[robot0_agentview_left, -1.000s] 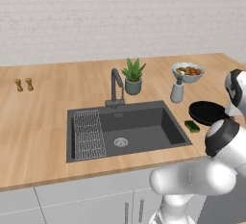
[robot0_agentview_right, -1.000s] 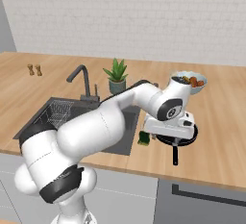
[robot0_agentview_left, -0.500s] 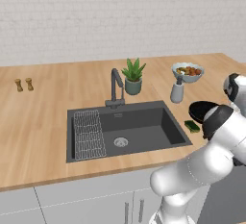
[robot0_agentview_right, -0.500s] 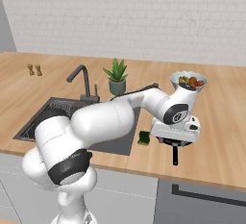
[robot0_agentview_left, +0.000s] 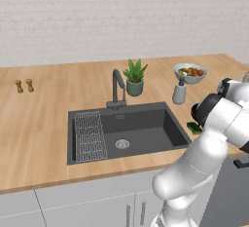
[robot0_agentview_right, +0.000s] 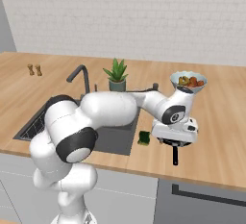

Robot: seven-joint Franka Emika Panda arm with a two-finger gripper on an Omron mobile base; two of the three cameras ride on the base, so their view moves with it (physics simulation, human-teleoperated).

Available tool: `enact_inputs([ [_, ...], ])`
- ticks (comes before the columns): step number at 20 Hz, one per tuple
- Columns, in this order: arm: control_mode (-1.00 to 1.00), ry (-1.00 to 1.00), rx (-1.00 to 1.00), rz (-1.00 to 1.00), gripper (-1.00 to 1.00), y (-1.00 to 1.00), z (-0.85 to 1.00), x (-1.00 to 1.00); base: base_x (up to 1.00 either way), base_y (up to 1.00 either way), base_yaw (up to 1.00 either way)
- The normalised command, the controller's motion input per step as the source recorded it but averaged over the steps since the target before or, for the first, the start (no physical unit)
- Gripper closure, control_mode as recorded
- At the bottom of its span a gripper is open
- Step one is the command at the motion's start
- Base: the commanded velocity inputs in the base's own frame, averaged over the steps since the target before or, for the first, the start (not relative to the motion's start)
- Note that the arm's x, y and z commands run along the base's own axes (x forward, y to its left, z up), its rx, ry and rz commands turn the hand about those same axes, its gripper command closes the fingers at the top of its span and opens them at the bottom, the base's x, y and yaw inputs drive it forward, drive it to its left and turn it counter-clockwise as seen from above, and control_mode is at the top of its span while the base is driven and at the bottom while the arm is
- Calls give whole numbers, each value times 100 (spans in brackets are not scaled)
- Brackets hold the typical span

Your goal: Pick the pan and sponge and place them into the sink. Then turn on the water.

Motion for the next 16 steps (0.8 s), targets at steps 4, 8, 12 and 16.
enact_inputs([
  [4, -100, 4, 2, 0, -100, -11, -32, 30, 0, 0, 0],
  [8, -100, 2, 3, 0, -100, -14, -39, 20, 0, 0, 0],
  [12, -100, 13, 8, 0, -100, -18, -31, 6, 0, 0, 0],
  [16, -100, 11, 8, 0, -100, -19, -28, 1, 0, 0, 0],
])
